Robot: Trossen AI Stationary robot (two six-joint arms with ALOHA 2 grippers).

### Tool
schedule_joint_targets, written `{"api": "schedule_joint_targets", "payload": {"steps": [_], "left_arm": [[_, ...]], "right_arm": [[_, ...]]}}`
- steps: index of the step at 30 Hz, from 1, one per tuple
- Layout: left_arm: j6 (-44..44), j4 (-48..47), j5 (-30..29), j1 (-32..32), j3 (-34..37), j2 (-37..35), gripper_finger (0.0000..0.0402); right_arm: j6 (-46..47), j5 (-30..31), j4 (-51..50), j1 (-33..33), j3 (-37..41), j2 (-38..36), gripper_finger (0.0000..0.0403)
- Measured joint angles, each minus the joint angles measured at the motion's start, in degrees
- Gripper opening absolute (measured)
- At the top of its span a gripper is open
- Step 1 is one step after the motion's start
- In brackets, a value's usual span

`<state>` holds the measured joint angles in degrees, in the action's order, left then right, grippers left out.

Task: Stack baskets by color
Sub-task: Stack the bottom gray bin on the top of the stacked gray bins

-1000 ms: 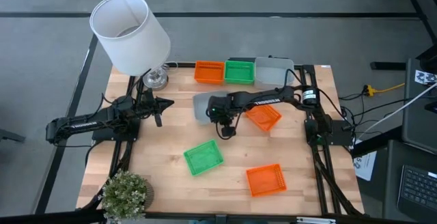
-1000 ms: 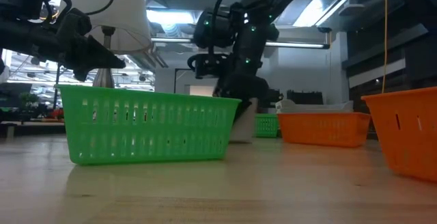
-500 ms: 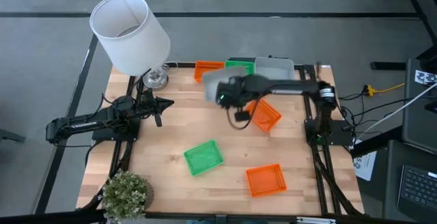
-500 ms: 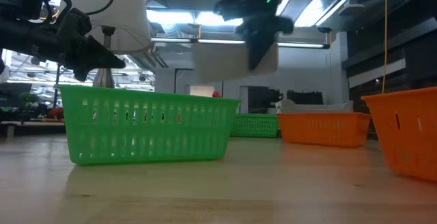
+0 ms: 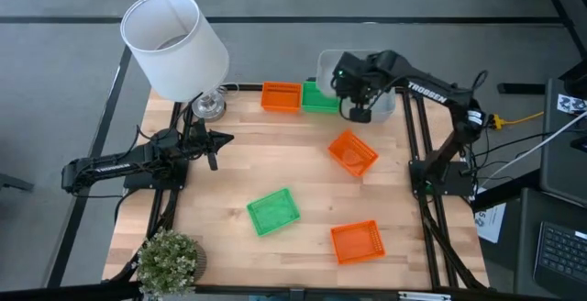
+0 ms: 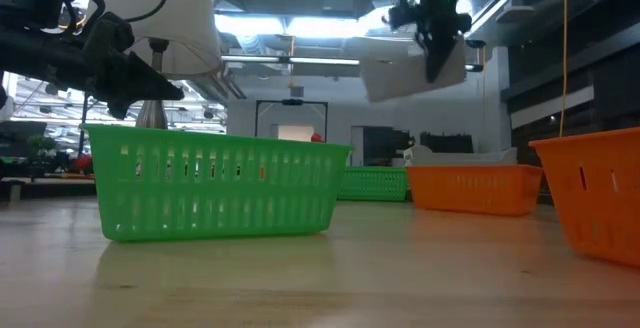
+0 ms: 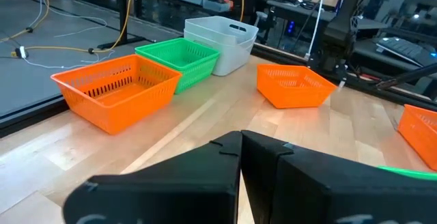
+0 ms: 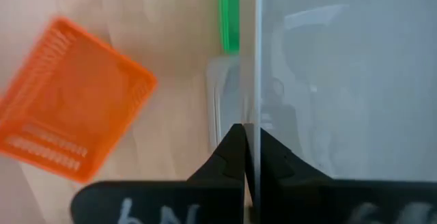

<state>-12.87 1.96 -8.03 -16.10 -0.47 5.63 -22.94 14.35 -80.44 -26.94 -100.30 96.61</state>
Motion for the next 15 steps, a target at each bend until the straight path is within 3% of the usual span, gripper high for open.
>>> {"api": "schedule_joint_targets", "payload": {"steps": [10,15], "left_arm": [[0.0,0.0,0.0,0.0,0.0,0.0,0.0000],[0.0,0.0,0.0,0.0,0.0,0.0,0.0000]], "right_arm": [[-3.3,0.2,4.4,-9.6,17.7,-8.1,0.0000],[-8.9,-7.0,13.2,-13.2,27.2,-14.9,0.0000]]}}
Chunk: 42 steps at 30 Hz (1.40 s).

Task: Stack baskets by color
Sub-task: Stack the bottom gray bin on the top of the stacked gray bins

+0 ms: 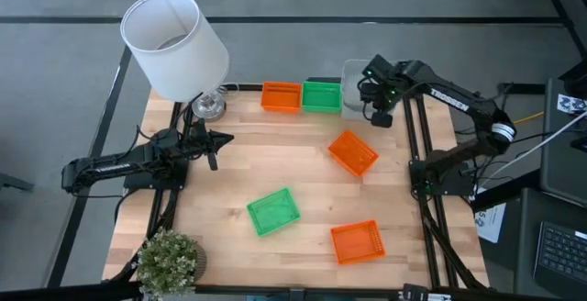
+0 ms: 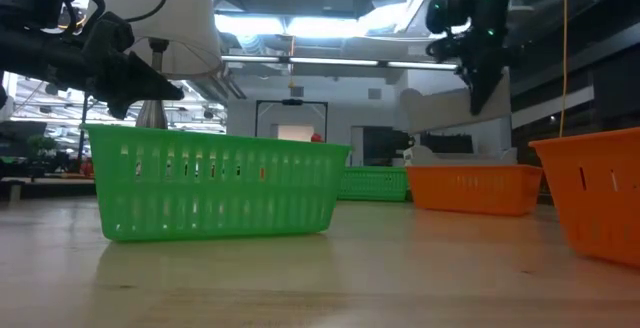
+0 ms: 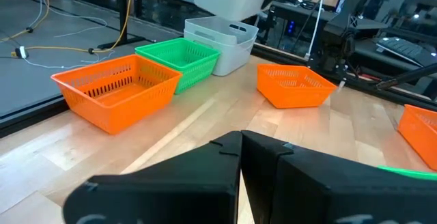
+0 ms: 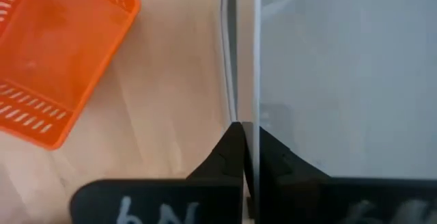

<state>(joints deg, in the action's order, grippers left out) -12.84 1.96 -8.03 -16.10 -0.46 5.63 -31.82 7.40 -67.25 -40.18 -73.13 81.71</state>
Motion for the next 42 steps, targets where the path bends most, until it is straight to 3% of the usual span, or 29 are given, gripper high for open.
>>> {"api": "schedule_joint_targets", "payload": {"steps": [11,17,28,42], "left_arm": [[0.0,0.0,0.0,0.0,0.0,0.0,0.0000],[2.4,0.0,0.0,0.0,0.0,0.0,0.0000],[3.0,0.0,0.0,0.0,0.0,0.0,0.0000],[3.0,0.0,0.0,0.0,0.0,0.0,0.0000]], "right_arm": [[-5.0,-1.6,12.6,-4.9,12.2,-4.2,0.0000],[-7.5,-4.8,17.3,-5.9,15.1,-4.2,0.0000],[-7.5,-5.2,18.3,-8.2,17.2,-4.2,0.0002],[-10.7,-7.5,20.4,-8.4,17.2,-4.2,0.0088]]}}
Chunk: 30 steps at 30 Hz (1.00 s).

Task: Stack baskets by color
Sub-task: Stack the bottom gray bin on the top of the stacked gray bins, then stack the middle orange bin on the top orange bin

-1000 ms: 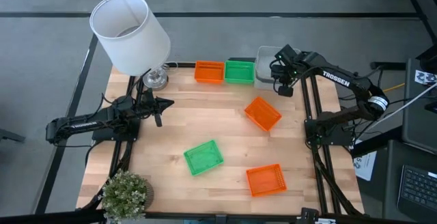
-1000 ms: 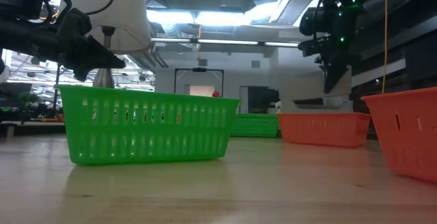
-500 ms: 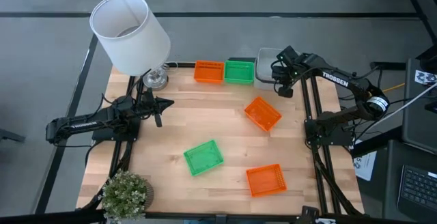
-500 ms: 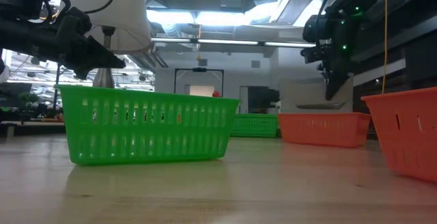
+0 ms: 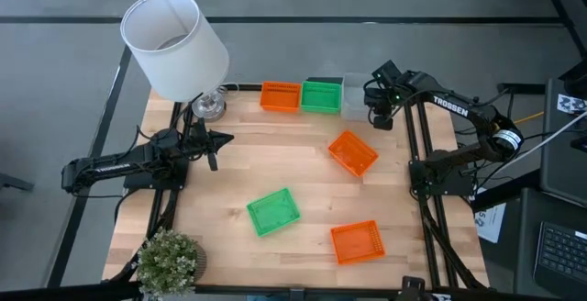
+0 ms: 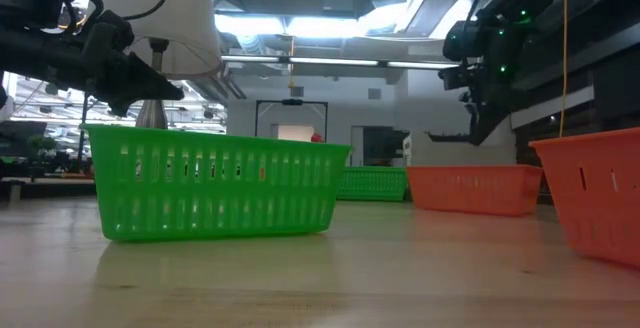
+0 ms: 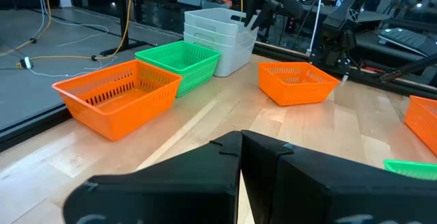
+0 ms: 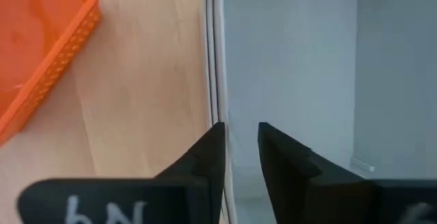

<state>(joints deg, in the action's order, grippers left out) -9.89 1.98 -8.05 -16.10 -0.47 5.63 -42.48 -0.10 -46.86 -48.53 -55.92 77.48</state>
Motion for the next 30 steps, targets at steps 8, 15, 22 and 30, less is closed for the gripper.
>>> {"api": "schedule_joint_targets", "payload": {"steps": [8,15,22,30], "left_arm": [[0.0,0.0,0.0,0.0,0.0,0.0,0.0000],[-0.2,0.0,0.0,0.0,0.0,0.0,0.0000],[0.0,0.0,0.0,0.0,0.0,0.0,0.0000],[0.0,0.0,0.0,0.0,0.0,0.0,0.0000]], "right_arm": [[6.1,-0.1,-1.8,2.9,-3.8,-1.0,0.0091],[22.4,-16.5,-7.2,7.9,-7.9,-3.5,0.0092],[31.7,-24.8,-10.6,16.2,-3.5,-4.7,0.0092],[41.2,-9.0,3.2,27.1,5.9,-4.5,0.0092]]}}
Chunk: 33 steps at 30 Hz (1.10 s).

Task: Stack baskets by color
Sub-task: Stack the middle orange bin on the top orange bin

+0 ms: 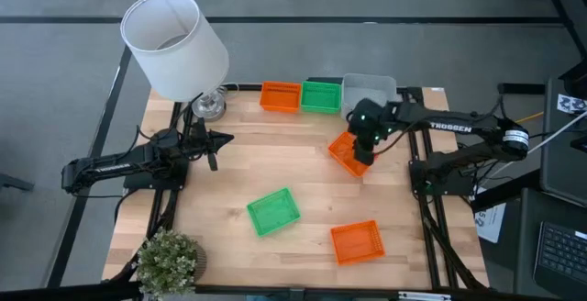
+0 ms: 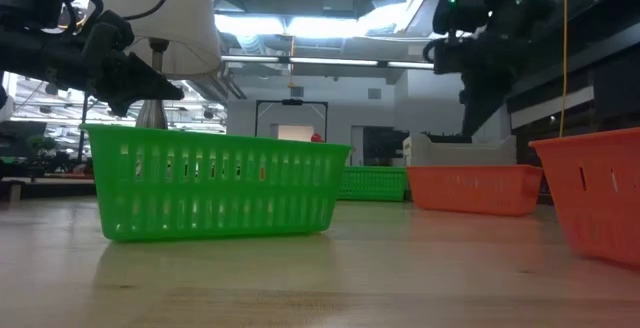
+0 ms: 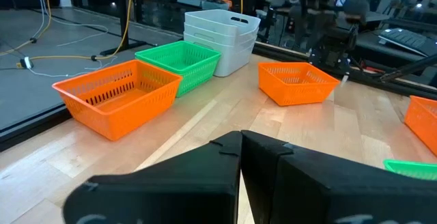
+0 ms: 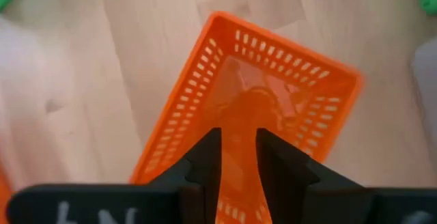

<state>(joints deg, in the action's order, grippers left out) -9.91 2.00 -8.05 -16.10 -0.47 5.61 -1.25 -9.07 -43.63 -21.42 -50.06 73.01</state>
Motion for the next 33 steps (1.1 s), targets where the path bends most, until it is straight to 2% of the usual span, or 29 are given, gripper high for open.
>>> {"api": "schedule_joint_targets", "payload": {"steps": [5,10,15,18,22,25,28,33], "left_arm": [[0.2,0.0,0.0,0.0,0.0,0.0,0.0000],[1.6,0.0,0.0,0.0,0.0,0.0,0.0000],[1.5,0.1,0.0,0.0,0.0,0.0,0.0000],[1.4,0.1,0.0,0.0,0.0,0.0,0.0000],[1.1,0.2,0.0,0.0,0.0,0.0,0.0000],[-0.4,0.2,0.0,0.0,0.0,0.0,0.0000],[-0.5,0.2,0.0,0.0,0.0,0.0,0.0000],[-0.5,0.2,0.0,0.0,0.0,0.0,0.0000]], "right_arm": [[9.5,7.5,1.8,4.4,1.6,4.2,0.0092],[10.3,7.9,5.2,6.1,-0.5,11.8,0.0092],[10.2,8.0,7.9,5.3,-6.1,21.9,0.0092],[6.4,7.3,13.9,5.4,-12.5,26.8,0.0092],[-2.5,2.2,20.0,7.0,-22.1,29.5,0.0092],[-7.3,2.2,18.7,8.3,-27.1,29.4,0.0092],[-8.4,2.6,13.8,8.5,-28.9,28.3,0.0092],[-2.2,7.6,1.2,7.8,-28.2,26.1,0.0092]]}}
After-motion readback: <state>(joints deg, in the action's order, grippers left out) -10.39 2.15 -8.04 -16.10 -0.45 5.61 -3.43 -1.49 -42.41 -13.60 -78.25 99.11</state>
